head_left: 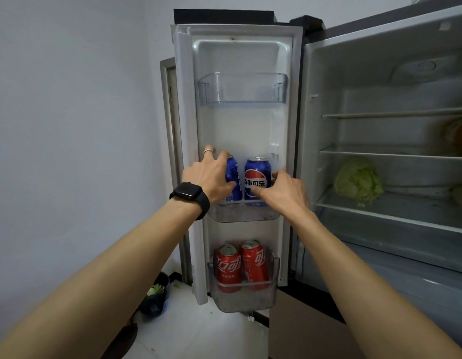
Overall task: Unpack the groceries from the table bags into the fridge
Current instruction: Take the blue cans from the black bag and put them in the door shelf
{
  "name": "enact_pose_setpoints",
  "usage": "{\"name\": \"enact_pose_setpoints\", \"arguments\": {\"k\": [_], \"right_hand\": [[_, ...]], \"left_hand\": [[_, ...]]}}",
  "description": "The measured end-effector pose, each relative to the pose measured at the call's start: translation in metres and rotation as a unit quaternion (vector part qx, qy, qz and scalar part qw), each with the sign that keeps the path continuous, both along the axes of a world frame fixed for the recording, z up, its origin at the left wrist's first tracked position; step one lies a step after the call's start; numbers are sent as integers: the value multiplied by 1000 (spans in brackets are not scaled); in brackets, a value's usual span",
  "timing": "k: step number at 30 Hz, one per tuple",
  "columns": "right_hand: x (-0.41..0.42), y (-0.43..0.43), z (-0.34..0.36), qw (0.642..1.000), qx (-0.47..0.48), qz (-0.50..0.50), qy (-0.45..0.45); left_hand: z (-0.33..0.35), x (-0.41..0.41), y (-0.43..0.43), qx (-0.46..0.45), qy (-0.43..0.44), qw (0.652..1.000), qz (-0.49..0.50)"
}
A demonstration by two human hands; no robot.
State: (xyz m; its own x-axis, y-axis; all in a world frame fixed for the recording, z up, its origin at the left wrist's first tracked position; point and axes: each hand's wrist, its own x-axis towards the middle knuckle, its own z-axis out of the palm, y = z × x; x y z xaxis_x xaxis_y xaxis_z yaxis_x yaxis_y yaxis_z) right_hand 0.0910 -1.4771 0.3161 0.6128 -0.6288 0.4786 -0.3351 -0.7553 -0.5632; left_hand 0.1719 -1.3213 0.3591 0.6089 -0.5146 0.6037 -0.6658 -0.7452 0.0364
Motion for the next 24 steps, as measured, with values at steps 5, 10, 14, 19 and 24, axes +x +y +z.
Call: {"name": "enact_pose_setpoints", "arguments": {"k": [5,10,14,19,24], "right_hand": [[2,3,5,1000,-6,-13,15],[5,9,12,1000,6,-5,11],[4,11,13,1000,14,11,20],[2,9,7,998,31,48,16],[-7,13,7,998,40,37,-8]], "left_hand": [[-2,0,6,-6,-14,1000,7],[1,1,9,21,-31,999,14],[2,1,8,15,-15,1000,13],[-3,-1,9,11,-4,1000,-6],[-3,0,16,-5,13,999,-32]]}}
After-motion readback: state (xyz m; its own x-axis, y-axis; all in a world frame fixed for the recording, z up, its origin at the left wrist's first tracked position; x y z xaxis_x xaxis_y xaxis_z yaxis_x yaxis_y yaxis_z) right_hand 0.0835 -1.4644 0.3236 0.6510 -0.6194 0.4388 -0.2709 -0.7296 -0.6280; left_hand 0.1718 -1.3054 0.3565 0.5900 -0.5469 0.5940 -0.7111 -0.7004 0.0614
